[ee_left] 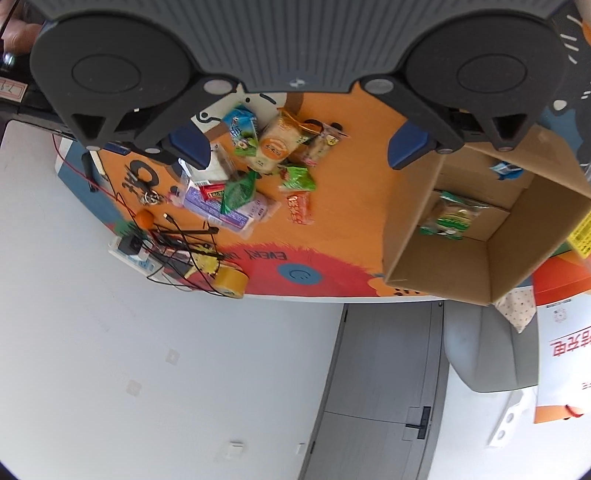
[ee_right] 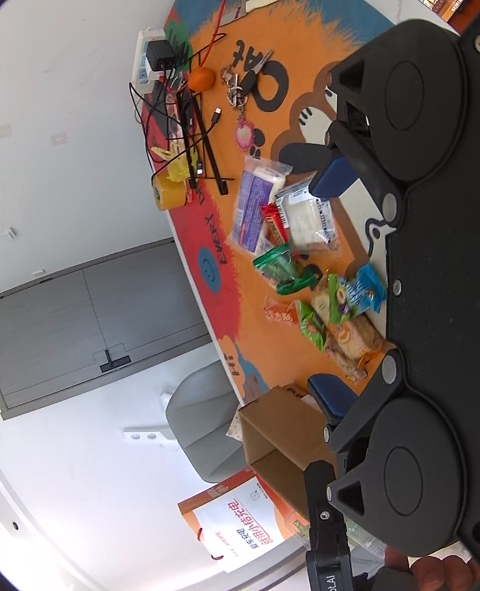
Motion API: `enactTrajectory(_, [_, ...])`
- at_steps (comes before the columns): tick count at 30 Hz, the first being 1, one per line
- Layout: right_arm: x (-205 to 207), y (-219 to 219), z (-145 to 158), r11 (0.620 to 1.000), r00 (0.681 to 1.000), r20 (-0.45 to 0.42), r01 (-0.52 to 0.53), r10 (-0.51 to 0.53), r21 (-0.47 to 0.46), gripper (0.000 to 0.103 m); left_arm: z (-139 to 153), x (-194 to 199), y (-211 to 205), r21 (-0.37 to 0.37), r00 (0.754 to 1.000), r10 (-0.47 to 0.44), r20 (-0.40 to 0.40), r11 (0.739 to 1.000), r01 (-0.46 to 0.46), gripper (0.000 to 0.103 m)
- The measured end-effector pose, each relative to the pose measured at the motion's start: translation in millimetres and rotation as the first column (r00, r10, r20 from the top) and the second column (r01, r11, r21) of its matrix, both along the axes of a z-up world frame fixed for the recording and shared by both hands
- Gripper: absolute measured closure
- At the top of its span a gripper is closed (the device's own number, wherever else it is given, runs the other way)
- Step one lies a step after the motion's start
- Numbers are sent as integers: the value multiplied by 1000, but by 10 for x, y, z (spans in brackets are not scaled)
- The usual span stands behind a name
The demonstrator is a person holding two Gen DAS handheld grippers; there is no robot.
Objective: Organize snacks
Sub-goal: 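Return both tools from the box to the snack pile, then grasp the bread roll pack with left tool while right tool grasps blue-green bag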
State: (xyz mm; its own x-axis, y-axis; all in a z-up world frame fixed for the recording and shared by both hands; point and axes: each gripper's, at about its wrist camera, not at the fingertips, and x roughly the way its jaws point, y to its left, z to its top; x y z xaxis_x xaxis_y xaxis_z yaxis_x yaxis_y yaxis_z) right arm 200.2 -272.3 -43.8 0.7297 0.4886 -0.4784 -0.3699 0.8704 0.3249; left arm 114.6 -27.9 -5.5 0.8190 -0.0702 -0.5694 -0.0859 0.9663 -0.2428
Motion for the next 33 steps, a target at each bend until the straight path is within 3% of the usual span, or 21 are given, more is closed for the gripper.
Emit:
enactTrajectory(9, [88, -67, -208, 1000, 1000, -19, 5, -5, -2, 1, -192, 139, -86, -14, 1000, -13, 7, 1000, 13, 3])
enactTrajectory(15, [174, -23, -359, 1000, 998, -53, -18, 17, -1, 19, -334, 289, -172, -7, 999, -45, -20, 999, 45, 17])
enactTrajectory(22, [289, 59, -496, 999, 995, -84, -45, 45, 3, 35, -522, 487, -196, -20, 995, -69, -68, 998, 68, 42])
enactTrajectory(33, [451, 321, -632, 994, 987, -116, -110, 108, -11, 50, -668, 711, -128, -45, 992, -73, -106, 997, 68, 49])
